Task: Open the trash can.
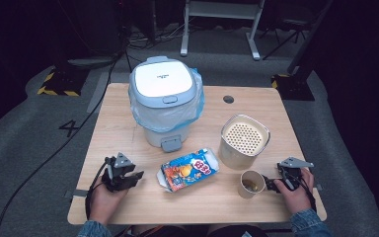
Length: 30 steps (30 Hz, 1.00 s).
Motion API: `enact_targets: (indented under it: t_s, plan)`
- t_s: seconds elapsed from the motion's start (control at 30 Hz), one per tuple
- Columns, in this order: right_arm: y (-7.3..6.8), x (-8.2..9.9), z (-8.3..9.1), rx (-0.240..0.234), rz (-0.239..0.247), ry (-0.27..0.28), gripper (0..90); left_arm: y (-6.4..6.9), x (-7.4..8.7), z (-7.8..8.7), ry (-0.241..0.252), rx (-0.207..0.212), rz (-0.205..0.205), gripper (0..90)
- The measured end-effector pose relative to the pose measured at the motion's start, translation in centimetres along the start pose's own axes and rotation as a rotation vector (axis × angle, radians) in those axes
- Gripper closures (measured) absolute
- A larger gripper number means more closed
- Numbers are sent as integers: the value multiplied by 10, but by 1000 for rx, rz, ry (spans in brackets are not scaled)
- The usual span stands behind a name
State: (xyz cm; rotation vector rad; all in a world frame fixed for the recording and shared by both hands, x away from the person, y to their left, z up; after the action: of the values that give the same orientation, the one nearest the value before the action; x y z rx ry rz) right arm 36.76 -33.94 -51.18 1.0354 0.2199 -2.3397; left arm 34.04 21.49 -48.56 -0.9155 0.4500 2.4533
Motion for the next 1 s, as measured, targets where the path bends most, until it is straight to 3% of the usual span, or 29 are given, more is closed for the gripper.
enact_targets:
  t_s: [0.13, 0.27, 0.6, 0.7, 0.73, 0.9, 0.93, 1.0]
  plan:
    - [0, 0, 0, -1, 1, 0, 78, -2, -8, 10, 11, 35, -4, 588]
    - [1, 0, 0, -11, 9, 0, 78, -5, -19, 26, 19, 67, -50, 636]
    - [1, 0, 0, -8, 5, -1, 77, -21, -44, 58, 136, 208, -59, 712]
    - [0, -1, -1, -3, 0, 0, 77, -23, -49, 63, 151, 225, -77, 723]
    - [0, -1, -1, -3, 0, 0, 77, -24, -55, 66, 178, 249, -82, 729]
    - [0, -1, -1, -3, 0, 0, 77, -21, -72, 72, 226, 272, -109, 741]
    - [0, -1, -1, -3, 0, -1, 77, -20, -82, 76, 269, 301, -102, 745]
    - [0, -1, -1, -2, 0, 0, 77, -19, -92, 80, 308, 331, -101, 760]
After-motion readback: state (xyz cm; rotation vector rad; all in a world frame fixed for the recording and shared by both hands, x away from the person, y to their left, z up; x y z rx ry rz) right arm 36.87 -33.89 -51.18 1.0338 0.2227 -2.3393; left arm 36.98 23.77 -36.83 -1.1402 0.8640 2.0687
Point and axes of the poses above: each handheld gripper's, and its own axes: z roughly backward along the jaws, x roughly out of its underside, y roughly to its right, the point moved 1 cm from there along -z, roughly forward along the jaws, and after that the axes turned 5 degrees about z, right-handed, at the moved point
